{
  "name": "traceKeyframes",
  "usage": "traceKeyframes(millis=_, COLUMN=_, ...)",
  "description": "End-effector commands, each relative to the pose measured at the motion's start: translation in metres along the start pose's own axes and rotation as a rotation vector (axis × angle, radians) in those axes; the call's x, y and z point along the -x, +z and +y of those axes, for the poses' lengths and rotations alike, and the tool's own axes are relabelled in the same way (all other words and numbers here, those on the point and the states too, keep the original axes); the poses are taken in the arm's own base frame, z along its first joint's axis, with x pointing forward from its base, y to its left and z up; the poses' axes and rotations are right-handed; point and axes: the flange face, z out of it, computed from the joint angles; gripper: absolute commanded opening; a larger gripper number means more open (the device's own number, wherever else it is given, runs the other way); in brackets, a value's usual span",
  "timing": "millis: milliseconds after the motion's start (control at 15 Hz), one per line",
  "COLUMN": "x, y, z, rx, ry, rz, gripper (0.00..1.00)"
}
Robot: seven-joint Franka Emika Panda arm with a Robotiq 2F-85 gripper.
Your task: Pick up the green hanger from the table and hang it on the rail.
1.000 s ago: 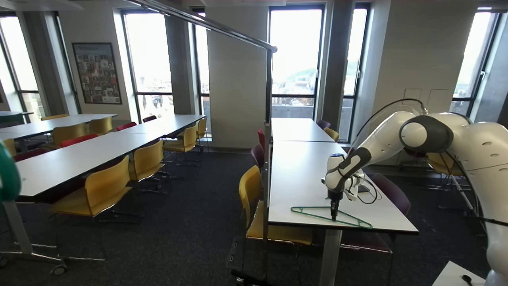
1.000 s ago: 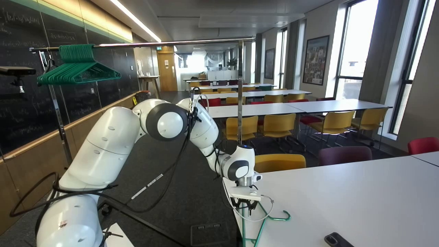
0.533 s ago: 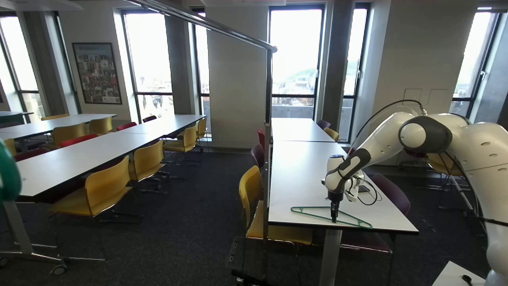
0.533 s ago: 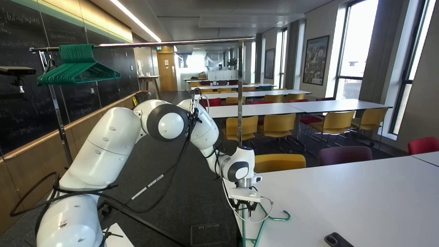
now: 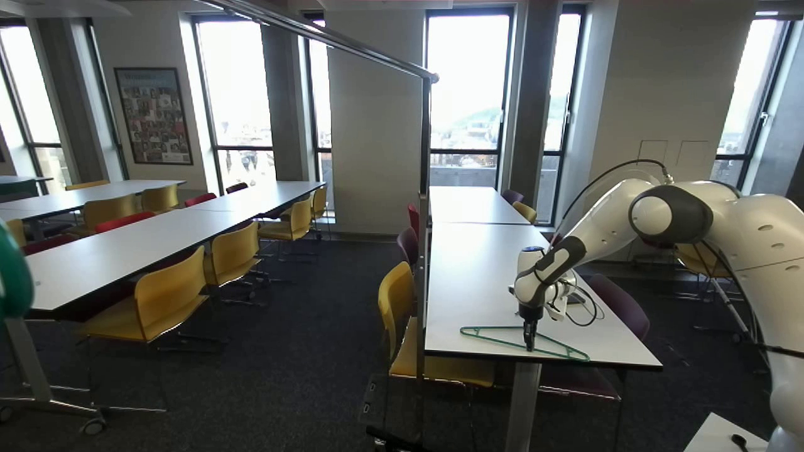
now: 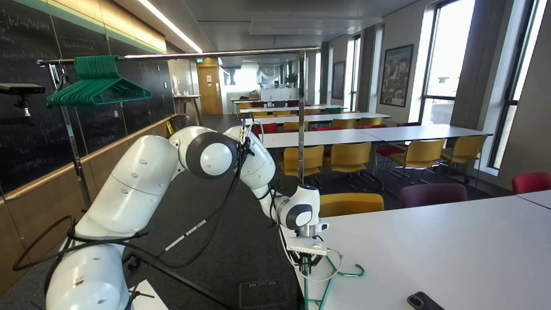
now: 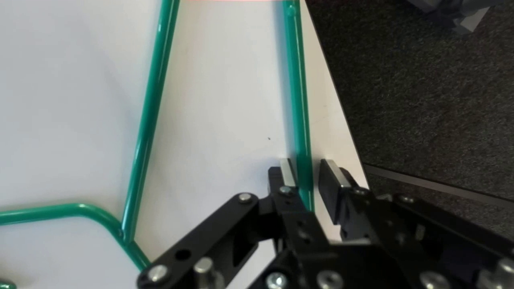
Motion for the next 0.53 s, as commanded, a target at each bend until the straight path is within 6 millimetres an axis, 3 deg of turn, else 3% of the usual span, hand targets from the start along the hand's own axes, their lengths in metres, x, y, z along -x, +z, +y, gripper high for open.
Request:
traceKeyframes(millis=0, x=-0.001, y=-0.005, z=0.003, rx=0.005, ry=0.015, rz=0.004, gripper=0.0)
traceKeyframes(millis=267, x=0.001, y=-0.01, z=0.003, rx=0.009, ry=0.027, rz=0.0, gripper=0.02)
traceKeyframes(millis=467, x=0.005, y=-0.031, z=-0.002, rx=0.043, ry=0.049, rz=-0.005, gripper=0.02)
